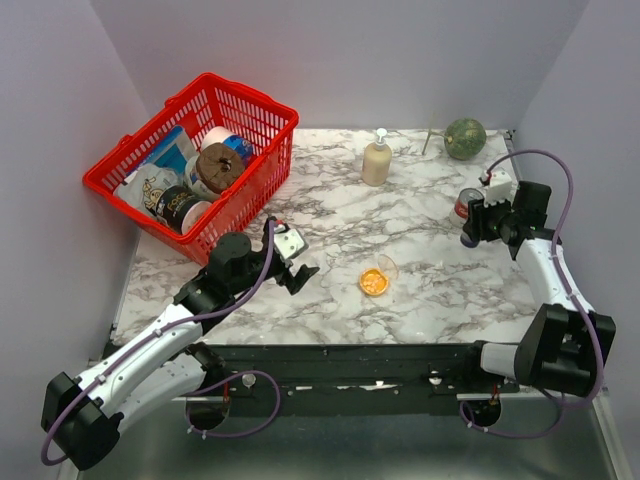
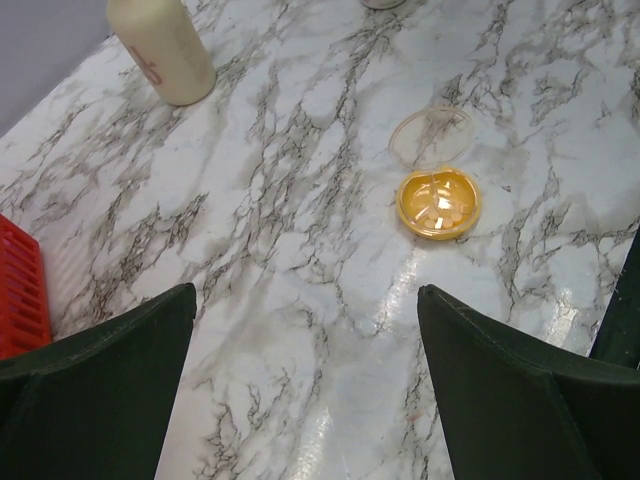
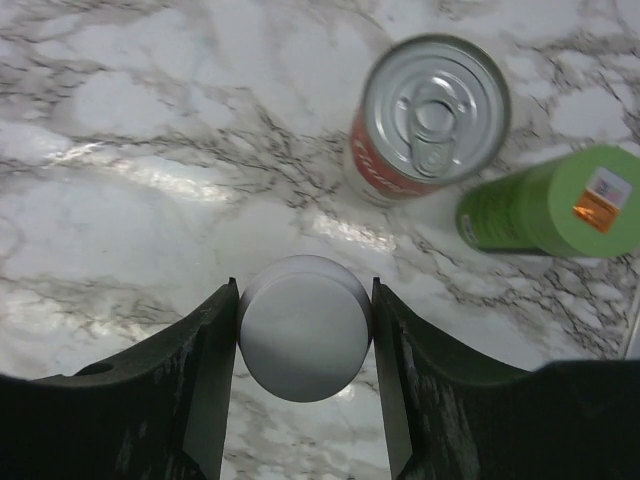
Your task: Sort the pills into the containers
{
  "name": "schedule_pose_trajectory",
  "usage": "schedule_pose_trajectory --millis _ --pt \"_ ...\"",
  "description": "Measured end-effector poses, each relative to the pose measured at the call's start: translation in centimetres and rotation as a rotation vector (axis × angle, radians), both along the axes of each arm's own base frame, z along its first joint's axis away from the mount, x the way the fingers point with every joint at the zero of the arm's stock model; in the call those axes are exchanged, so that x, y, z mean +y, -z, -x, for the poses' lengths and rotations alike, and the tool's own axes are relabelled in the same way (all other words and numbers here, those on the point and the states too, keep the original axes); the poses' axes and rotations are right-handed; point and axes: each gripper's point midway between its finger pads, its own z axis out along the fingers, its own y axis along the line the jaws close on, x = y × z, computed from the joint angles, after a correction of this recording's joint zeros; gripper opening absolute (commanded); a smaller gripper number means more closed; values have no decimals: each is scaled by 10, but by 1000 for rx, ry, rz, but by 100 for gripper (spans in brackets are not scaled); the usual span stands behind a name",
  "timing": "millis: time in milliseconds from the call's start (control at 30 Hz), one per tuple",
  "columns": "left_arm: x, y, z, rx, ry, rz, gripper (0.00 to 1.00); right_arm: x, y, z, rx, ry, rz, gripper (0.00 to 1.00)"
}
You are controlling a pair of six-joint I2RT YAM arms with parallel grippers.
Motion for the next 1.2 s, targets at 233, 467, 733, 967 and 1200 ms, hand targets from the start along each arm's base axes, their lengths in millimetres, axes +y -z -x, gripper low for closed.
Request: schedule_pose_trajectory --millis 233,467,733,967,1200 --pt "0 0 0 -4 -1 -3 99 -49 34 -3 70 100 33 42" --pt "-1 -3 0 25 -9 37 98 -72 60 -11 133 135 35 69" --pt "-6 3 -5 139 -46 101 96 -69 41 -7 89 84 48 100" --pt "-23 17 -10 370 -74 187 79 -32 -26 2 -44 -148 73 100" --pt "-47 55 -15 655 -122 266 41 106 -27 30 -22 -639 -43 56"
